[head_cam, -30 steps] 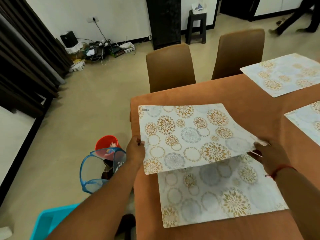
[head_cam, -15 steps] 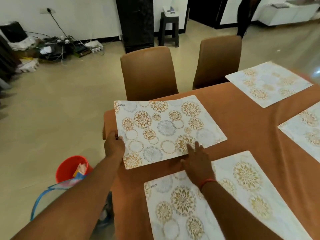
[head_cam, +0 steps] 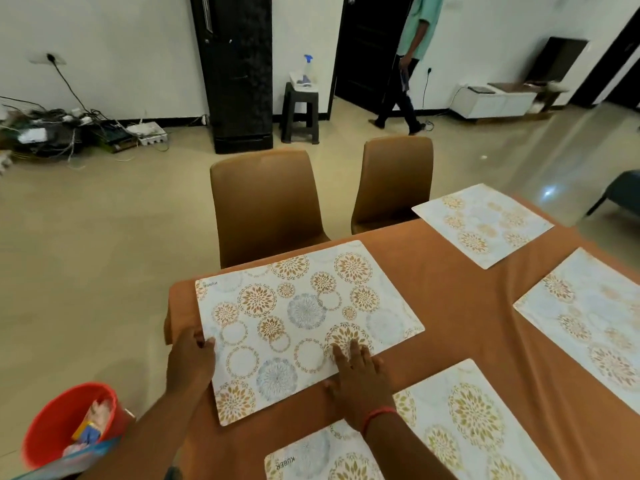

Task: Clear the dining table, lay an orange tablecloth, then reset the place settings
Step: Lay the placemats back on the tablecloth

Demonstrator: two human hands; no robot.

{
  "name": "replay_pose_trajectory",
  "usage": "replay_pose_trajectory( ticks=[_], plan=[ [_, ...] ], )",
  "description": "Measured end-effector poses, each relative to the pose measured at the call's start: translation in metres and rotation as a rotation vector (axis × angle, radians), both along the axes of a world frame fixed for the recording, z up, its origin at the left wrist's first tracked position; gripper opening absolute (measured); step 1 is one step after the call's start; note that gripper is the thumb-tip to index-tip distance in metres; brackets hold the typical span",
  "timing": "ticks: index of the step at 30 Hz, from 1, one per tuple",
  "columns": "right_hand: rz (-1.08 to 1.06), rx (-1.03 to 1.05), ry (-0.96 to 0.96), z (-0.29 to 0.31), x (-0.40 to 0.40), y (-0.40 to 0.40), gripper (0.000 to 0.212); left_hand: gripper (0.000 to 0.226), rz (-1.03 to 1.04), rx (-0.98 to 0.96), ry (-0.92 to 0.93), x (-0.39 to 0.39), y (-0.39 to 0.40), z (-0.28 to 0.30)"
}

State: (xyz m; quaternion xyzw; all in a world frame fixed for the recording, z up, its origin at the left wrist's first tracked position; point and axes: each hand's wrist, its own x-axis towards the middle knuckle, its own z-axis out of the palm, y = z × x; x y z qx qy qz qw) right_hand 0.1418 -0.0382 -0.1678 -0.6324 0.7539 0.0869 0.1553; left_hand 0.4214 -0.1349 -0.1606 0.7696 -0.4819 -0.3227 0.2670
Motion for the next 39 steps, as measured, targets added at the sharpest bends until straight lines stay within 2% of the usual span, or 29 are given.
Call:
replay_pose_trajectory(
  ticks=[2, 5, 8, 10, 19, 24, 33, 39],
  plan=[
    [-0.056, -0.093, -0.029, -0.001, -0.013, 0.017, 0.070, 0.021, -0.118, -0.094, -0.201, 0.002, 0.009, 0.004],
    [-0.157, -0.151, 0.028, -0.011, -0.047, 0.061, 0.075, 0.041, -0.478, -0.292, -0.474, -0.003, 0.033, 0.002],
    [-0.210, -0.088, 0.092, -0.020, -0.073, 0.102, 0.088, 0.084, -0.865, -0.185, -0.715, -0.019, 0.054, -0.002],
    [-0.189, -0.086, 0.089, -0.022, -0.077, 0.118, 0.087, 0.085, -0.947, -0.099, -0.743, -0.029, 0.067, -0.013],
    [-0.179, -0.180, 0.032, -0.029, -0.054, 0.144, 0.079, 0.071, -0.984, 0.017, -0.805, -0.058, 0.091, -0.017],
    [-0.160, -0.159, 0.027, -0.032, -0.048, 0.148, 0.080, 0.084, -0.999, 0.008, -0.798, -0.056, 0.102, -0.023],
    [-0.111, -0.195, 0.006, -0.031, -0.075, 0.148, 0.081, 0.086, -1.016, 0.026, -0.817, -0.057, 0.110, -0.027],
    [-0.109, -0.214, -0.001, -0.030, -0.078, 0.152, 0.081, 0.071, -1.001, 0.046, -0.829, -0.063, 0.111, -0.027]
  ],
)
